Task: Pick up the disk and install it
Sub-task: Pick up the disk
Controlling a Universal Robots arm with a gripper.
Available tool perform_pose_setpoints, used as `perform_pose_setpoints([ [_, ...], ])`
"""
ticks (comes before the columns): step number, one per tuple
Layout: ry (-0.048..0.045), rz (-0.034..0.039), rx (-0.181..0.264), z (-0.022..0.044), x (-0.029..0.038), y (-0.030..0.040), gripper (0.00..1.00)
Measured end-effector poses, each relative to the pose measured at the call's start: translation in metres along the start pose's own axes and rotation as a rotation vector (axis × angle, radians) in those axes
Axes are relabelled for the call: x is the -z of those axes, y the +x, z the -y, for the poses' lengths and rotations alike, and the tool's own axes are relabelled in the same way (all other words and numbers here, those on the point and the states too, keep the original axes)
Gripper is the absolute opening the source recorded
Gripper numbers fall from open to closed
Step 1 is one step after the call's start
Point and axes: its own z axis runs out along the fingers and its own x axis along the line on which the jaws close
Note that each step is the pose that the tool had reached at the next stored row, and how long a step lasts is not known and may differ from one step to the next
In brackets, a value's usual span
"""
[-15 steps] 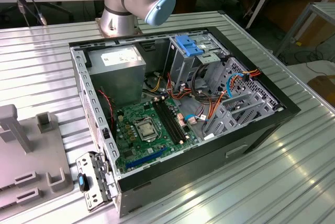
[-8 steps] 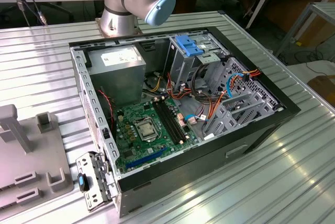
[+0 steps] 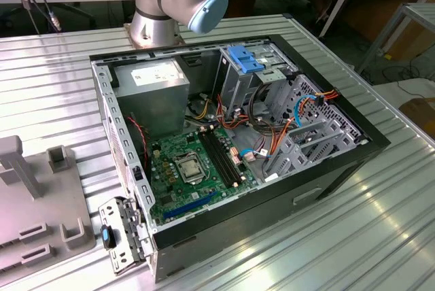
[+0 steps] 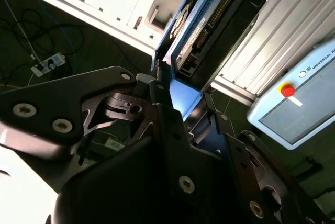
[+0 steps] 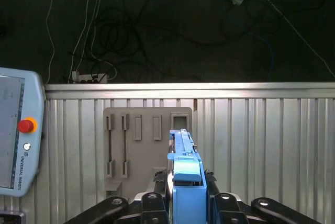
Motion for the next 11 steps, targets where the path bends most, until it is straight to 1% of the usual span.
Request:
perform_pose_setpoints([
  [3, 0.0001, 0.0000, 0.000, 0.0002, 0.0084, 0.0005, 0.37],
  [5, -0.0001, -0.0001, 0.000, 0.0003, 0.0156, 0.0010, 0.37],
  [11, 0.0000, 0.0000, 0.000, 0.0001, 0.0158, 0.0010, 0.37],
])
